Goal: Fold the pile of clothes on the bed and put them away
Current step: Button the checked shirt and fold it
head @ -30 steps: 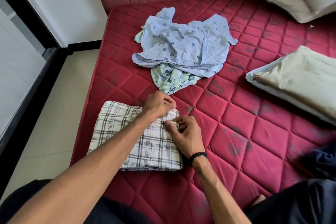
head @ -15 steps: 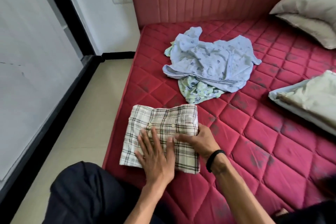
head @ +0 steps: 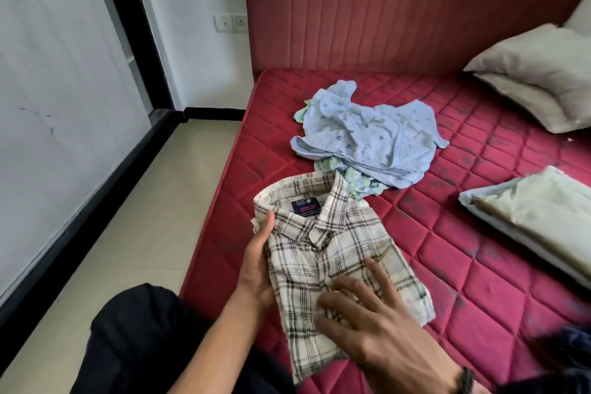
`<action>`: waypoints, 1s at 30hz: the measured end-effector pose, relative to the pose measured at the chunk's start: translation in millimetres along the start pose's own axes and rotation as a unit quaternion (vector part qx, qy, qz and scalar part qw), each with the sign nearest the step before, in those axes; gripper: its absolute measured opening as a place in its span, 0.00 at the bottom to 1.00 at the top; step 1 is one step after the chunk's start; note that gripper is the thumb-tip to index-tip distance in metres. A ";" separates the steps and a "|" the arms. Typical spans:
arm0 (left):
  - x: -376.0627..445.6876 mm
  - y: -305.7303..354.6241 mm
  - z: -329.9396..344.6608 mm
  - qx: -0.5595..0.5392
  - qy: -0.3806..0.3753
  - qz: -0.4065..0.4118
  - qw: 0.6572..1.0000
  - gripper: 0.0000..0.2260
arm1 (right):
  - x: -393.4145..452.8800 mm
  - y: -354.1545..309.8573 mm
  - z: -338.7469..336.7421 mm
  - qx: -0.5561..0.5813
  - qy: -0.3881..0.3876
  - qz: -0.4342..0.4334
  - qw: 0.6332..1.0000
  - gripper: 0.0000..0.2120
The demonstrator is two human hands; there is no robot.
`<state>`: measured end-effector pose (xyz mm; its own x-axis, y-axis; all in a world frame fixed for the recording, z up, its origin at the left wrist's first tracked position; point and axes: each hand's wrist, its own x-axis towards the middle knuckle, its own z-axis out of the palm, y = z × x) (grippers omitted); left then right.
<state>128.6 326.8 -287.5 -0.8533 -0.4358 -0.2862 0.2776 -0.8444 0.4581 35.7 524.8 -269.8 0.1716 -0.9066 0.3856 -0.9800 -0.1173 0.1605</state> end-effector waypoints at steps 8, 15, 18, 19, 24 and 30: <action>9.8 -26.3 -86.6 0.430 0.247 0.132 0.858 0.26 | -35.9 58.6 47.2 0.258 0.001 0.395 0.881 0.26; 11.8 -32.2 -81.5 0.629 0.257 0.088 0.728 0.35 | -20.4 88.3 104.8 0.414 0.015 0.572 0.708 0.24; 18.8 -40.6 -80.0 0.556 0.263 0.094 0.783 0.30 | -13.1 89.4 112.6 0.420 0.082 0.569 0.703 0.12; 18.3 -42.0 -81.4 0.515 0.254 0.113 0.811 0.22 | -10.2 90.1 112.0 0.419 0.101 0.560 0.708 0.09; 15.7 -41.9 -96.7 0.384 0.257 0.134 0.876 0.25 | 2.1 83.6 112.7 0.374 0.123 0.517 0.760 0.05; 15.8 -41.9 -95.0 0.403 0.270 0.141 0.863 0.25 | 9.2 80.7 134.9 0.328 0.082 0.545 0.767 0.06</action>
<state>145.5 325.7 -391.2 -0.4120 -0.8541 -0.3174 -0.1418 -0.2840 0.9483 -55.3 452.3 -375.8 -0.8283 -0.5540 0.0837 -0.3804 0.4463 -0.8100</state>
